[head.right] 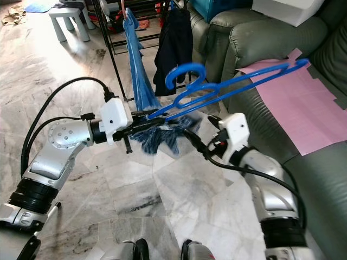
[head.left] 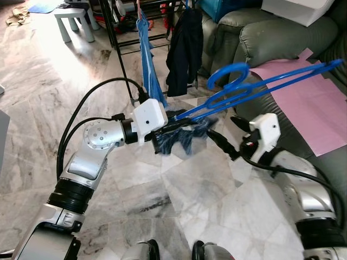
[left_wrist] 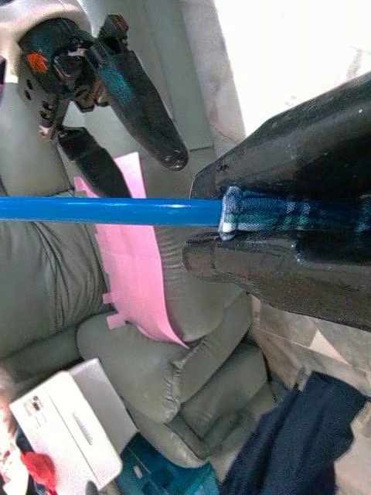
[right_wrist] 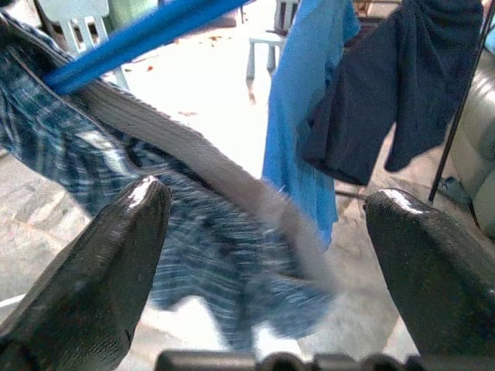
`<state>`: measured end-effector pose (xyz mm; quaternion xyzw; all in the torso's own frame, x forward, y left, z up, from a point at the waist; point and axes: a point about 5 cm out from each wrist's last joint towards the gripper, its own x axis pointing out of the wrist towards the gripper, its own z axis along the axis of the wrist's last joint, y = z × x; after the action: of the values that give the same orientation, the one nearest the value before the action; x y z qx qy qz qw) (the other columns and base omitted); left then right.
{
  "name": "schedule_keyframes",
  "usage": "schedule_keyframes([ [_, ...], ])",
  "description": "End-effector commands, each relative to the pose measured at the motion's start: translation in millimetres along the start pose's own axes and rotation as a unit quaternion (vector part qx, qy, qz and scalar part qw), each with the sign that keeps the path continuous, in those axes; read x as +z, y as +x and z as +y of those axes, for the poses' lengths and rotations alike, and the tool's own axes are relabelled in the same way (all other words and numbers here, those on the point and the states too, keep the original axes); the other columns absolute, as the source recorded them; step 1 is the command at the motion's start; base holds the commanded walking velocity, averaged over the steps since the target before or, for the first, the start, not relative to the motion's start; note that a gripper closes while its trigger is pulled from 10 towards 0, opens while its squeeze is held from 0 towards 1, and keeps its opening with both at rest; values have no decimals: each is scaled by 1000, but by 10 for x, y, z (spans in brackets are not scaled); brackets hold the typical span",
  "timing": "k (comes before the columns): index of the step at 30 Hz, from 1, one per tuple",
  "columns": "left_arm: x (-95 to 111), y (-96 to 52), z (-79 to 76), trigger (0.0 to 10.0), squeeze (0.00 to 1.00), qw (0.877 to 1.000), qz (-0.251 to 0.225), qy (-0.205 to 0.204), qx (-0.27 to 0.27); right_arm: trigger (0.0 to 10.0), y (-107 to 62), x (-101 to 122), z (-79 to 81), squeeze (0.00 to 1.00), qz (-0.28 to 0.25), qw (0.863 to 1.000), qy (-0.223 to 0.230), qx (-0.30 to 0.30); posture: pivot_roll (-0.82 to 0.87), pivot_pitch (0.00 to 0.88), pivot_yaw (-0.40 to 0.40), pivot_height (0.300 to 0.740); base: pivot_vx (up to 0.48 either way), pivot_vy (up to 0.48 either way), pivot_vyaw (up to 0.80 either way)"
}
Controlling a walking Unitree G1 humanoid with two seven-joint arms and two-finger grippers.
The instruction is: Hang hanger
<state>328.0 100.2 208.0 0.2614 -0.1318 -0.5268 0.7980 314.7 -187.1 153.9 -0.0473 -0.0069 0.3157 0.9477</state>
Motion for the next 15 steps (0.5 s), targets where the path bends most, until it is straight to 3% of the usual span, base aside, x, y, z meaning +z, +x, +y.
schedule_keyframes([
  [1,86,38,-28,0,0,1000,-18,19,-10,10000,-33,-12,0,0,2,1000,8,4,-37,182,11,740,0,0,0],
  [9,412,139,-76,0,0,995,-88,26,-35,10000,44,-155,169,0,20,999,3,29,-28,180,12,740,0,0,0],
  [13,508,145,-73,0,0,993,-106,22,-36,10000,62,-183,185,0,22,999,6,31,-16,178,9,740,0,0,0],
  [15,658,141,-102,0,0,989,-135,24,-54,10000,65,-216,175,0,27,999,4,26,-13,177,7,740,0,0,0],
])
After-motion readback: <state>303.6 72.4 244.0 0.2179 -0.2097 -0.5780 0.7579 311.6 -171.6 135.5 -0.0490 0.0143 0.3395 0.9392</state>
